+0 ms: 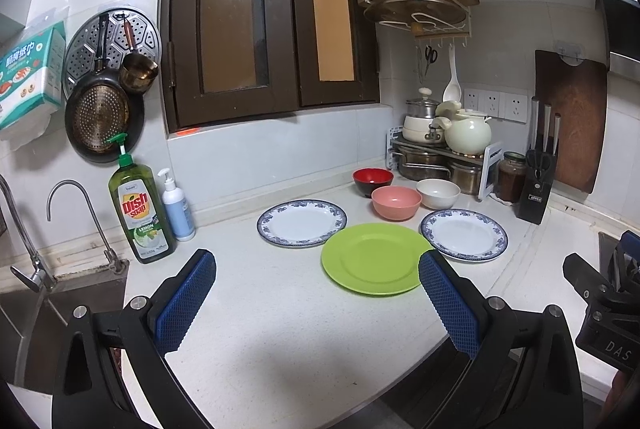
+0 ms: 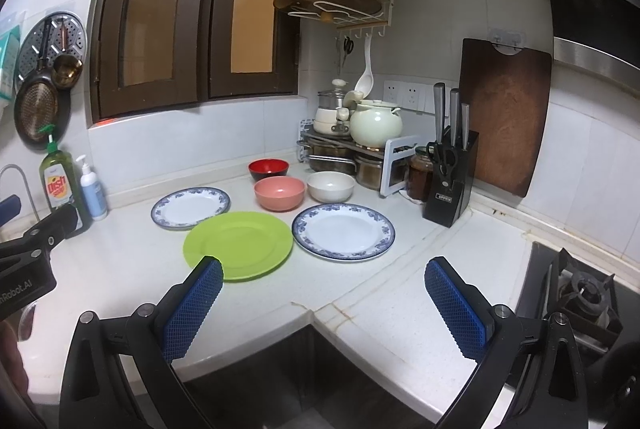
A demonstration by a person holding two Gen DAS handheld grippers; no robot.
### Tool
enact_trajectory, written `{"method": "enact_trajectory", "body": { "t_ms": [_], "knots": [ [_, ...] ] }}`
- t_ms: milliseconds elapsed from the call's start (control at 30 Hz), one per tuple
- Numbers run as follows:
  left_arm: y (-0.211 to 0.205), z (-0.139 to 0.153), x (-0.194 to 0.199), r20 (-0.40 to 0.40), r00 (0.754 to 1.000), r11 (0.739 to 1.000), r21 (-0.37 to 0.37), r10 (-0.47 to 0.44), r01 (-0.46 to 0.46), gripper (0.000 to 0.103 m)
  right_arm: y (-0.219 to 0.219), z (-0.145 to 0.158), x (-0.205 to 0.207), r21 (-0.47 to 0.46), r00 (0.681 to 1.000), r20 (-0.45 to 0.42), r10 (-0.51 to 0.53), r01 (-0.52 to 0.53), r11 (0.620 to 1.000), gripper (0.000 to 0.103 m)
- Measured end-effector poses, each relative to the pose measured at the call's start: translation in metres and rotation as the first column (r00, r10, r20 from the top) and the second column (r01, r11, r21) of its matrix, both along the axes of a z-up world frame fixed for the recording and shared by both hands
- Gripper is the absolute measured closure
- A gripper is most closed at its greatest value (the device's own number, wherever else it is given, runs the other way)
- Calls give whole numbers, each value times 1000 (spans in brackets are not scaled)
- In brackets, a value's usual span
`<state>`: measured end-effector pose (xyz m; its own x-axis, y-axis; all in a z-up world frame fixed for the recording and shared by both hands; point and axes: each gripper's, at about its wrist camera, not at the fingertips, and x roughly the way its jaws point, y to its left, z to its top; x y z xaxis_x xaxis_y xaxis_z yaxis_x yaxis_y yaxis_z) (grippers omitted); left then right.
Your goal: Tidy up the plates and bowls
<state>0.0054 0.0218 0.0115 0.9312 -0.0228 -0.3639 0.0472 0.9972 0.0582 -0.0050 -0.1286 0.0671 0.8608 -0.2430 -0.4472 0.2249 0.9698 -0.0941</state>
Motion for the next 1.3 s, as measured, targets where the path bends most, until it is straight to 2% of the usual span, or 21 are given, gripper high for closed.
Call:
{"method": "enact_trajectory", "body": {
  "t_ms": [467,667,900,1033,1300],
  "knots": [
    [8,-11,15,-28,1000,1000,5,-11,11,0,2,-9,8,19,1000,-19,-15,16,1000,1],
    [9,-28,35,-99,995,1000,0,-27,28,0,1,-27,25,68,997,-77,-10,15,998,1],
    [-3,-52,86,-216,976,1000,0,-15,16,0,-10,-53,77,119,990,-141,27,-10,993,1],
    [-13,-68,131,-302,953,1000,26,20,-13,0,-18,-74,124,163,974,-210,83,-48,985,1],
    [-26,-85,196,-366,923,992,85,119,-95,0,-38,-109,209,232,935,-309,172,-101,968,1]
  ]
}}
